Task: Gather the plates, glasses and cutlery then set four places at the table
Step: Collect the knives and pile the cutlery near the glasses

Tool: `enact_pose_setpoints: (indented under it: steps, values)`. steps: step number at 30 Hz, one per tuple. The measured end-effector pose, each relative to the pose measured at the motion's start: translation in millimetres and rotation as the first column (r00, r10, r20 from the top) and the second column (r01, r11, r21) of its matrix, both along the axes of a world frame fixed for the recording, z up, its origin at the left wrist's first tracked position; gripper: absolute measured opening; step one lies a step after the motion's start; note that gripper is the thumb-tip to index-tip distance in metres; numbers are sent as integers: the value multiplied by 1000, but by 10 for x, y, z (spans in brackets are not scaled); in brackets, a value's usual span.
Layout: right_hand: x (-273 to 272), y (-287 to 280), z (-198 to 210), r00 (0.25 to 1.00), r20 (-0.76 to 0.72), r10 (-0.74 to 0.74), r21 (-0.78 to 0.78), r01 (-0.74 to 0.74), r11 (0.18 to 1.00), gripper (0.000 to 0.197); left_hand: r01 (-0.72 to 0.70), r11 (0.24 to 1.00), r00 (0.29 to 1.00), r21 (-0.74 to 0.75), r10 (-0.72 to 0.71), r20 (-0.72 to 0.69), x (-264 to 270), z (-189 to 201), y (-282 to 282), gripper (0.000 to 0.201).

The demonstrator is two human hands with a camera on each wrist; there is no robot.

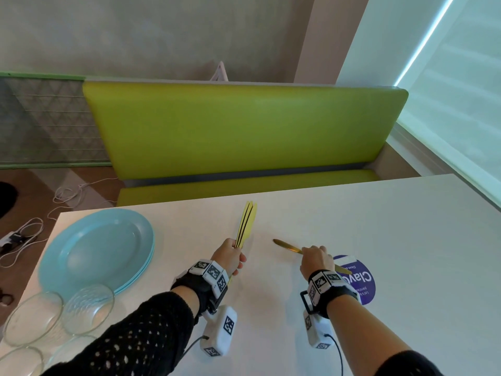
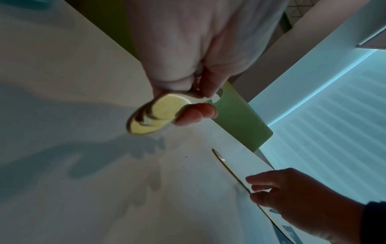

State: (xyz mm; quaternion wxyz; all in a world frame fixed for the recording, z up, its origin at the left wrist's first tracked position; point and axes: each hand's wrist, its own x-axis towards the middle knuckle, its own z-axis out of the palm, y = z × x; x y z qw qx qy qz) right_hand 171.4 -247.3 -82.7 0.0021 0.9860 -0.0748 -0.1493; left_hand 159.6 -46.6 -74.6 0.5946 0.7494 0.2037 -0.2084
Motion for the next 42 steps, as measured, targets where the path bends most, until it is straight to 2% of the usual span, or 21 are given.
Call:
enact_pose_setpoints:
  steps: [6,10,16,25,30,34,39,42]
  values:
    - [23,-12,-94,992,43,117,-66,-114,991,34,-4,1000,1000,4,4,-3,86,-4,-38,33]
    - [67,-37,-111,992,66,112,-23,-111,994,29,5,1000,1000,12,-5,-7,115,6,-81,34]
    - [47,-51,-111,983,5,184,-15,-184,983,32,3,1000,1000,30,-2,-6,80,3,-162,34]
    - [-26,17,-2,977,-119,178,76,-170,982,32,23,998,1000,64,-22,-12,-78,57,-208,33]
    - [-211,82,85,953,-90,290,89,-282,955,30,51,995,999,84,-50,-4,-174,112,-144,36]
    - [-362,234,302,893,-49,447,20,-447,894,29,71,988,997,137,-76,31,-270,226,-65,35]
    - [-696,617,695,711,-35,702,-128,-700,703,24,208,957,976,204,-217,21,-527,416,88,34]
    - [-989,902,881,631,-55,774,-193,-767,612,22,307,934,951,183,-310,-10,-793,493,203,46]
